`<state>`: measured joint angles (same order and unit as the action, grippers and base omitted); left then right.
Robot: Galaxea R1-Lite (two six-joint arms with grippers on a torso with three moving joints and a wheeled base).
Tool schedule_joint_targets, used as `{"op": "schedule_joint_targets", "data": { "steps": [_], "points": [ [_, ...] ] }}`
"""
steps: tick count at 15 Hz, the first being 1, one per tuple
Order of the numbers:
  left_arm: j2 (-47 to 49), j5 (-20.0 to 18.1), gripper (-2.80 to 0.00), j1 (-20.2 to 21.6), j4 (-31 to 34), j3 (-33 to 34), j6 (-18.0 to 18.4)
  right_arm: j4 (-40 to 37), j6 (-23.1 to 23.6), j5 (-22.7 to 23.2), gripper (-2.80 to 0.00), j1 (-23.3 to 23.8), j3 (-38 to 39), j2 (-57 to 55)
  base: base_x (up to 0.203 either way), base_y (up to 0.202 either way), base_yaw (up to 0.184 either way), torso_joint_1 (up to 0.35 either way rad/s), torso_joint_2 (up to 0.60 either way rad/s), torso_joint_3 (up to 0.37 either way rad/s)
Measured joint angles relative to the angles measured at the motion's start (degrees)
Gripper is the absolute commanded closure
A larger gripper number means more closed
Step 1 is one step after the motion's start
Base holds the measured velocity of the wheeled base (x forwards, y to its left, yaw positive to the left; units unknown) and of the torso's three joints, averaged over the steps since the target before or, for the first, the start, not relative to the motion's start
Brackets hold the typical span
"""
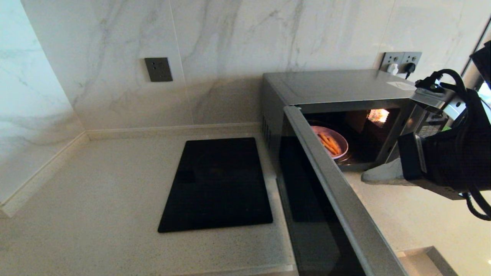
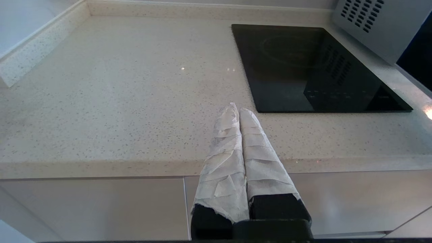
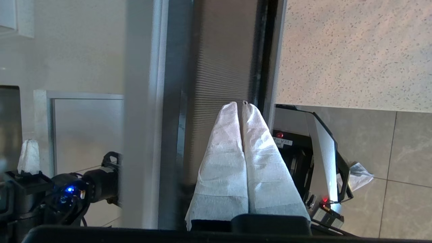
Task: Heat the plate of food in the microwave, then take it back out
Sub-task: Open the microwave oven, then take the plate out of the microwave
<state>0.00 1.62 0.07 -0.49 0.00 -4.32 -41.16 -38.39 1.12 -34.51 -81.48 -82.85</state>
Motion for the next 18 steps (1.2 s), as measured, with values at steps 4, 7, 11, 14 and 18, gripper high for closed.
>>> {"op": "schedule_joint_targets", "data": {
  "steps": [4,7,11,14,18],
  "points": [
    [0.0,0.0,0.0,0.0,0.0,0.0,0.0,0.0,-0.2,0.0,0.0,-1.2,-0.2,-0.3,0.0,0.0,0.0,0.0,0.0,0.0],
    [0.0,0.0,0.0,0.0,0.0,0.0,0.0,0.2,-1.1,0.1,0.0,-3.1,-0.4,-0.8,0.0,0.0,0.0,0.0,0.0,0.0],
    [0.0,0.0,0.0,0.0,0.0,0.0,0.0,0.2,-1.4,0.1,0.0,-4.1,-0.6,-1.5,0.0,0.0,0.0,0.0,0.0,0.0],
    [0.0,0.0,0.0,0.0,0.0,0.0,0.0,0.3,-1.4,0.1,0.0,-4.1,-0.9,-1.7,0.0,0.0,0.0,0.0,0.0,0.0],
    [0.0,0.0,0.0,0.0,0.0,0.0,0.1,0.3,-2.9,-0.7,0.0,-3.2,0.3,-1.7,0.0,0.0,0.0,0.0,0.0,0.0]
  ]
}}
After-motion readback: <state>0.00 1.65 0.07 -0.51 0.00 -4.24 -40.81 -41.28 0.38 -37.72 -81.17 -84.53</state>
